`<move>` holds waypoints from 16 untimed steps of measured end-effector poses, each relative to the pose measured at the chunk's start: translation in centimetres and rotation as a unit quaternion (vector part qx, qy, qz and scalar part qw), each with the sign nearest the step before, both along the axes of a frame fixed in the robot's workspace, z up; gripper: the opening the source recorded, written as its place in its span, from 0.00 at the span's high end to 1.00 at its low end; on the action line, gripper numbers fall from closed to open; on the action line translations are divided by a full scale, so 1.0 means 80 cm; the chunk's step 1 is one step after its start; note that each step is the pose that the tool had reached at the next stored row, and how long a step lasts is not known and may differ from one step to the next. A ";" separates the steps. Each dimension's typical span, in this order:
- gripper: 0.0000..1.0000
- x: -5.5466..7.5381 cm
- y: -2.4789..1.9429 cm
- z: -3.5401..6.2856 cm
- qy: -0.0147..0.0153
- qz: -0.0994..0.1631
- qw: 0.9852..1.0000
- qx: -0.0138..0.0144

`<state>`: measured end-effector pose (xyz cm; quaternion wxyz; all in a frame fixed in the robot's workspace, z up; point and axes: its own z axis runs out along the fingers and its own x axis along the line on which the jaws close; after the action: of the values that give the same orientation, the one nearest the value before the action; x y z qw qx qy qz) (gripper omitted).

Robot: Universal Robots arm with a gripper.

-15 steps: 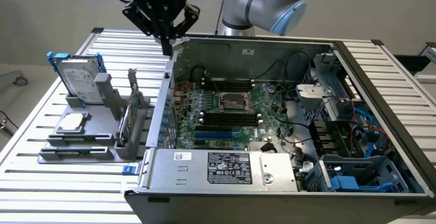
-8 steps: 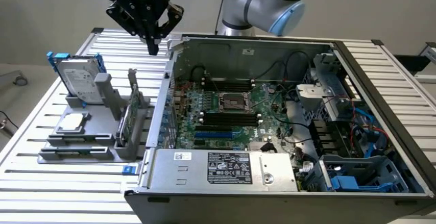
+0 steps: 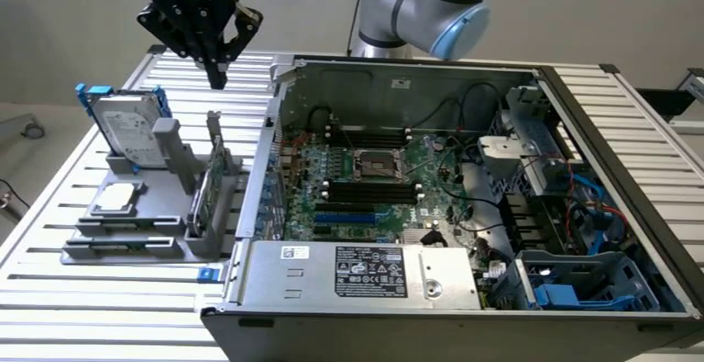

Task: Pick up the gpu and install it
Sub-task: 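Reach for the gpu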

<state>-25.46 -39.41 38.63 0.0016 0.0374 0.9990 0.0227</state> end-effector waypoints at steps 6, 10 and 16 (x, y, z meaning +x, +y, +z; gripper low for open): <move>0.89 -0.028 0.0022 -0.003 0.002 0.002 1.000 -0.006; 0.89 -0.037 0.0036 -0.004 0.003 0.008 1.000 -0.016; 0.89 -0.043 0.0056 -0.005 0.004 0.022 0.999 -0.030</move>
<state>-28.88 -38.96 38.22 -0.0017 0.0156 0.9998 -0.0079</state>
